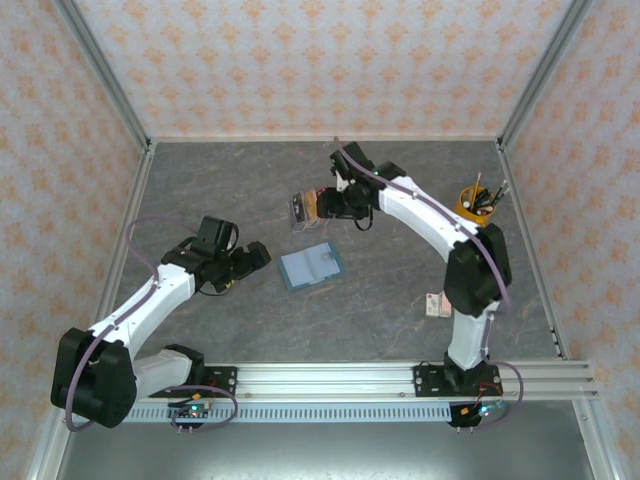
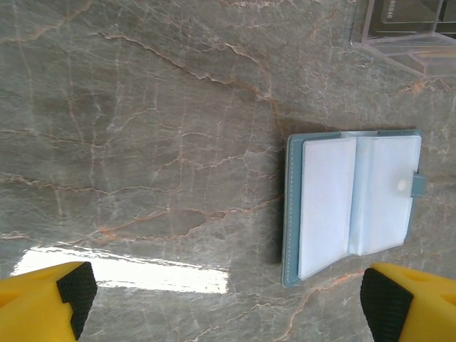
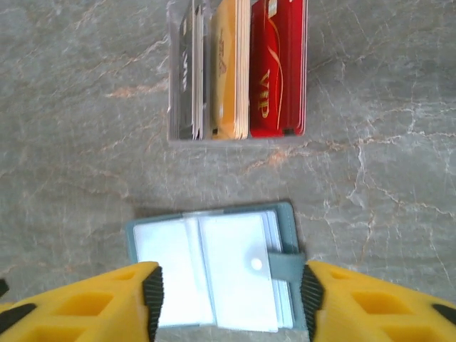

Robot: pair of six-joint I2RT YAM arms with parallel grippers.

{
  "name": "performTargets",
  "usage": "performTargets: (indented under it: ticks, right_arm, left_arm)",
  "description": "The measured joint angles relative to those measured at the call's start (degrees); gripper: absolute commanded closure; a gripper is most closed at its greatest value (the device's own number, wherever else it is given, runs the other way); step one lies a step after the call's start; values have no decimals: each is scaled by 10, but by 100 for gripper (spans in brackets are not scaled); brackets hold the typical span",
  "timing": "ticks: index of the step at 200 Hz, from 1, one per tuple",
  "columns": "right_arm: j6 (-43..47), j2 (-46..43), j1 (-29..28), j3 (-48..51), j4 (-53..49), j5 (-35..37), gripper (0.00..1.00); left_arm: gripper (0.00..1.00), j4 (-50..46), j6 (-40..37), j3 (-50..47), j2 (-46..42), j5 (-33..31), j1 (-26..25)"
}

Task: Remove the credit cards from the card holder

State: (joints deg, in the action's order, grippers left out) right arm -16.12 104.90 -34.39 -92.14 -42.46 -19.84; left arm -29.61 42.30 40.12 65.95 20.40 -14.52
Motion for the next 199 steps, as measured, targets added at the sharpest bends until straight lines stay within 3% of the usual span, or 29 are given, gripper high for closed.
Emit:
performTargets:
  ticks: [29, 68, 123, 199]
  right_arm:
    - [-19, -50, -16, 101, 43, 3, 35]
    - [-44, -52, -43, 167, 64, 16, 33]
    - [-83, -18, -52, 187, 119, -8, 36]
    - [-110, 18, -52, 187, 148, -12, 38]
  left_arm:
    - [0, 25, 11, -5, 1, 11, 0]
    - [0, 57, 23, -6, 24, 17, -21]
    - [0, 111, 49, -24, 53, 23, -61]
    - [4, 186, 68, -32, 58, 53, -61]
